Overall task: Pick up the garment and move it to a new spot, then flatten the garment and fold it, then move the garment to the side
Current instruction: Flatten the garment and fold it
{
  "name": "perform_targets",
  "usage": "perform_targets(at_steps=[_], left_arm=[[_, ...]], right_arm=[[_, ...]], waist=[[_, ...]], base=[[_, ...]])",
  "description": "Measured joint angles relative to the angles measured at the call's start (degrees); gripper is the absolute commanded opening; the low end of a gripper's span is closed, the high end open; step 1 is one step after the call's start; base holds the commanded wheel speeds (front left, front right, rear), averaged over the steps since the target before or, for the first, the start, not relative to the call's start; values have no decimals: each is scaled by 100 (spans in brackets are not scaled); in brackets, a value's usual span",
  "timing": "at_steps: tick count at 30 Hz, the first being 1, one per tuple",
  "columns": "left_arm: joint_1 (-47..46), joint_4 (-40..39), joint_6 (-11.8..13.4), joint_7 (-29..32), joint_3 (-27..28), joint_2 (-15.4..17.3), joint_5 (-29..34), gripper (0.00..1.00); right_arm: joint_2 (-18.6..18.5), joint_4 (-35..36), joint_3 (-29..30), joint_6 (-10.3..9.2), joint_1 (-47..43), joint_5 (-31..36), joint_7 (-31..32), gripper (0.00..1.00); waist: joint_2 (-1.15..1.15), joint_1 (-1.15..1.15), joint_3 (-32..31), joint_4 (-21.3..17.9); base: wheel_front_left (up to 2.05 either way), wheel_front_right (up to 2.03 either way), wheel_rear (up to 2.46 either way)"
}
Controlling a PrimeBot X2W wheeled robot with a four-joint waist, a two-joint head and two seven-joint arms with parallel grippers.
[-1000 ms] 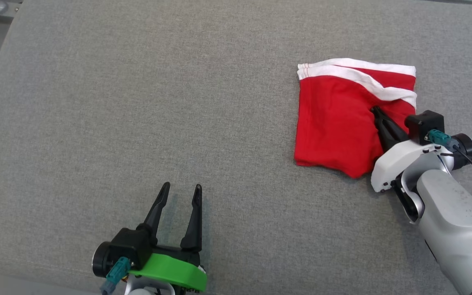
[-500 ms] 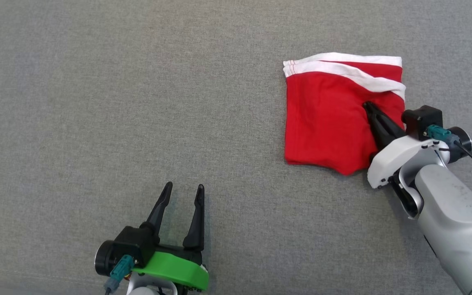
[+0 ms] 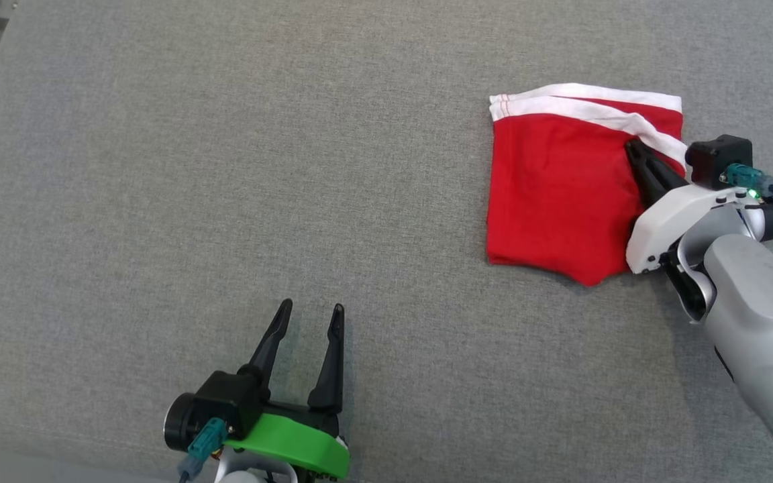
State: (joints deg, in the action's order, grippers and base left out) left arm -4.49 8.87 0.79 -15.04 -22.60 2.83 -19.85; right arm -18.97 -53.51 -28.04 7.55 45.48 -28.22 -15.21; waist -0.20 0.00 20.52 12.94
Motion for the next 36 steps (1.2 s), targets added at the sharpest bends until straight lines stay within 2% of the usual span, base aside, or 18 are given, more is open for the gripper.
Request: perform_targets(at_steps=[8, 14, 21, 23, 25, 26, 27, 31, 36], left_arm=[[-10, 10, 25, 0, -103, 0, -78, 100], [-15, 8, 49, 0, -68, 0, -127, 100], [-7, 52, 47, 0, 33, 0, -131, 100], [25, 53, 47, 0, 116, -2, -129, 100], [96, 66, 46, 0, 260, -1, -124, 100], [158, 76, 38, 0, 334, -2, -116, 100], [218, 79, 27, 0, 401, -2, -104, 100], [481, 121, -36, 0, 706, -3, -52, 100], [793, 140, -136, 0, 1081, -2, 22, 100]], right_arm=[[-183, -360, -135, -1, 455, -539, 1, 0], [-327, -513, -396, 0, 460, -843, 42, 0], [-341, -527, -444, -1, 359, -1263, 37, 0], [-339, -363, -480, -2, 259, -1314, 23, 15], [-355, -75, -486, -1, 118, -1306, 23, 35], [-388, 88, -408, -1, 30, -1281, 23, 61], [-437, 266, -270, -1, -73, -1236, 22, 100], [-590, 1059, 489, -4, -789, -827, 16, 100], [-446, 2124, 1639, -4, -2224, -62, 15, 100]], waist=[[0, 0, 76, 112], [0, 0, 43, 141], [0, 0, -130, 77], [0, 0, -220, 46], [0, 0, -327, 3], [0, 0, -388, -24], [0, 0, -452, -51], [0, 0, -754, -180], [0, 0, -1189, -365]], base=[[0, 0, 0], [0, 0, 0], [0, 0, 0], [0, 0, 0], [0, 0, 0], [0, 0, 0], [0, 0, 0], [0, 0, 0], [0, 0, 0]])
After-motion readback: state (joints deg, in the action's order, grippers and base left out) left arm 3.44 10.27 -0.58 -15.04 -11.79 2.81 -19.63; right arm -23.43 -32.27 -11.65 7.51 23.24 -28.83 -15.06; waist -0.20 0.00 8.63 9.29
